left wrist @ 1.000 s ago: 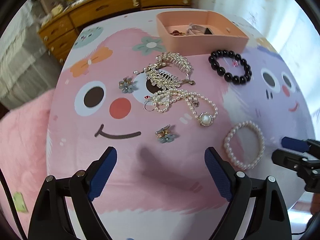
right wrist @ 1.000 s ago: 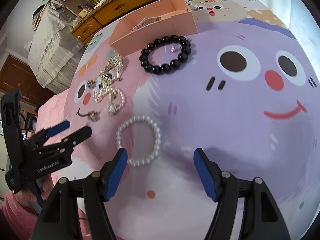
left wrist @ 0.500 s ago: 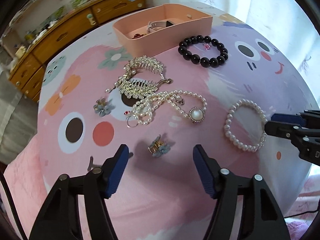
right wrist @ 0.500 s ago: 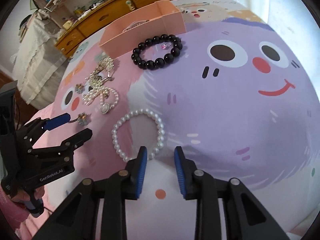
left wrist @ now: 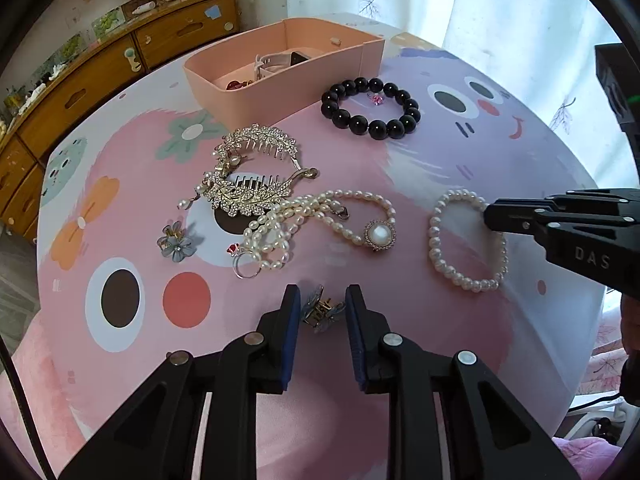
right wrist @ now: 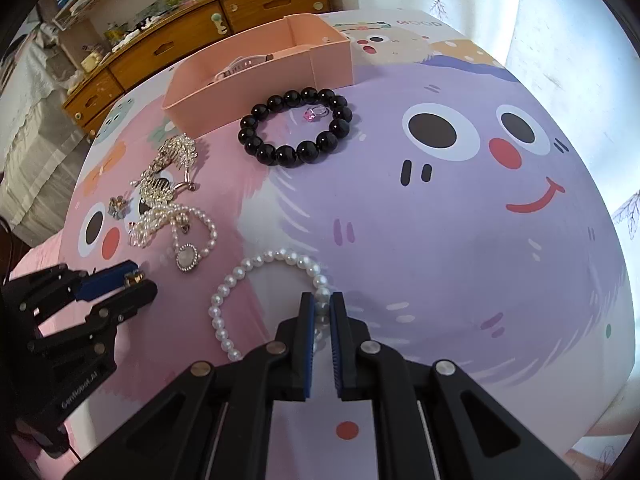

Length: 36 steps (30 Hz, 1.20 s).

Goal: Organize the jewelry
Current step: 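Grasp a small silver flower brooch with the left gripper while the right gripper grasps the pearl bracelet, then carry the brooch into the pink box with the left gripper while the right drops the pearl bracelet in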

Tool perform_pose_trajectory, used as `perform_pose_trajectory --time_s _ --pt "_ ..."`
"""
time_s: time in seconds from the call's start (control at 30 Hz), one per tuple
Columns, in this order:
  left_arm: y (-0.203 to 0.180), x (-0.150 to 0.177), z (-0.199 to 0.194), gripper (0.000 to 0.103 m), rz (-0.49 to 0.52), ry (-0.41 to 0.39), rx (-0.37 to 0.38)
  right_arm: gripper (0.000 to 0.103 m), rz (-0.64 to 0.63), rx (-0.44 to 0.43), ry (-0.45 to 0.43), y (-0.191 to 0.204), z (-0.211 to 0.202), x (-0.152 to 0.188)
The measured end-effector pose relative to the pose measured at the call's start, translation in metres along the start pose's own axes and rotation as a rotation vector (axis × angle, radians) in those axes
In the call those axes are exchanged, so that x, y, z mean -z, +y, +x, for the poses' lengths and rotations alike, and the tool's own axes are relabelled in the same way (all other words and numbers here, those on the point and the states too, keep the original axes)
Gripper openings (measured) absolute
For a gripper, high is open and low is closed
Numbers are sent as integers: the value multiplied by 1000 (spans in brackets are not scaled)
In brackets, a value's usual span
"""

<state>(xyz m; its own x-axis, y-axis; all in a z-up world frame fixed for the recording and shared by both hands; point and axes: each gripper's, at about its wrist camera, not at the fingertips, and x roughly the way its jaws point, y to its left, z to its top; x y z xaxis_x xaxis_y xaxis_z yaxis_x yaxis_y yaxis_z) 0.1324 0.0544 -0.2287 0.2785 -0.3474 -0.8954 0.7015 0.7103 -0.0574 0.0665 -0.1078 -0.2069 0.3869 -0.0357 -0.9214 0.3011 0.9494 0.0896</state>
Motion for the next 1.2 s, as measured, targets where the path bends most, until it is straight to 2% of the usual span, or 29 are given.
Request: perform_pose_trajectory --time_s 0.27,0.43,0.57,0.9,1.03,1.2 --pt "15 2 -8 21 -57 -25 42 7 48 -16 -30 6 -11 -9" --pt "19 -3 -18 21 -97 -42 82 7 38 -54 -98 13 -32 -28" --pt "18 -11 -28 21 -108 -68 78 7 13 -71 -161 20 -51 -46" --pt "28 -61 -55 21 -158 -136 98 7 -58 -103 -313 21 -84 -110" --pt "34 -83 -59 21 -178 -168 84 7 -73 -125 -367 17 -87 -135" --pt "38 -106 -57 21 -222 -203 51 7 -98 -165 -392 11 -79 -163"
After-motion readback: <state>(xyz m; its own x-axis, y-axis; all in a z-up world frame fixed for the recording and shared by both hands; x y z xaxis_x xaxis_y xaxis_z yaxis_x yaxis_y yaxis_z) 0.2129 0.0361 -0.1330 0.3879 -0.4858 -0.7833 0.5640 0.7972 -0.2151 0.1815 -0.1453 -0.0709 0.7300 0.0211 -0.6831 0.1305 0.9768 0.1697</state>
